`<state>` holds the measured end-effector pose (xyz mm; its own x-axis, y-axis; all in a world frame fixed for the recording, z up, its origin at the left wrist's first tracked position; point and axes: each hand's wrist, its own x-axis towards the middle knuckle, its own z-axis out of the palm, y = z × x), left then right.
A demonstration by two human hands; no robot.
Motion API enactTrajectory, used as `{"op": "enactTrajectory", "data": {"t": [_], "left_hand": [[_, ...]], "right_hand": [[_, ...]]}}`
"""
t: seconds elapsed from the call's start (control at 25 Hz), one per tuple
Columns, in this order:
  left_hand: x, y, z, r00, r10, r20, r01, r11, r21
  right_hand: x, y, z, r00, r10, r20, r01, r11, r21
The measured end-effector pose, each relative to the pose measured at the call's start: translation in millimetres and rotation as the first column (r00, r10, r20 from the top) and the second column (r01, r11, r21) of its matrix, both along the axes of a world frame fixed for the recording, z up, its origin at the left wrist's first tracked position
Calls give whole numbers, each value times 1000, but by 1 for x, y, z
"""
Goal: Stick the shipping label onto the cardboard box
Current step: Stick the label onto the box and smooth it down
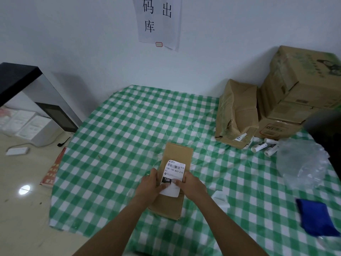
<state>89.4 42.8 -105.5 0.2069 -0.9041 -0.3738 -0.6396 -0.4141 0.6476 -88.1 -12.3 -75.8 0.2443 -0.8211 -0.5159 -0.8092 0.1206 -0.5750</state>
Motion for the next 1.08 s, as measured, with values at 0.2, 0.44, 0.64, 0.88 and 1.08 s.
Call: {"op": "enactTrajectory", "data": {"t": [0.2,0.44,0.64,0.88,1.08], "left_hand": [[-1,0,3,998,-18,59,17,1000,12],[-5,1,6,994,-15,105,9,998,55],[1,0,5,999,-35,7,35,998,52],[4,-1,7,999,-47,-26,48,998,44],[0,1,8,999,-43,28,40,996,80]], "right_hand": [[-1,-1,-8,1000,17,-5,-17,1000,-1],[1,-1,-6,1000,11,-26,-10,1000,21],[2,-1,-6,1000,11,-4,-11,1000,24],[2,-1,-11,1000,8,10,-8,999,33],[1,-1,-11,1000,16,14,-17,1000,22]]}}
